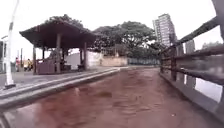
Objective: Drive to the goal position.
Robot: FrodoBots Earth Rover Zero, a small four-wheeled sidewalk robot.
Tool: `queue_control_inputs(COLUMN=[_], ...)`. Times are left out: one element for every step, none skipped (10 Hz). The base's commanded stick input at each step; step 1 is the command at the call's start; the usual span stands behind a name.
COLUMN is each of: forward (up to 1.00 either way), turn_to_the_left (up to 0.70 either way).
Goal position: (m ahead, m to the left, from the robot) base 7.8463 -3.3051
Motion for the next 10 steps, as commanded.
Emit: queue_control_inputs(forward=[1.0, 1.0, 1.0, 1.0, 1.0, 1.0, 1.0, 1.0, 1.0, 1.0], turn_to_the_left=[-0.4, -0.39, -0.37, -0.13, 0.0, 0.0, 0.0, 0.0, 0.0, 0.0])
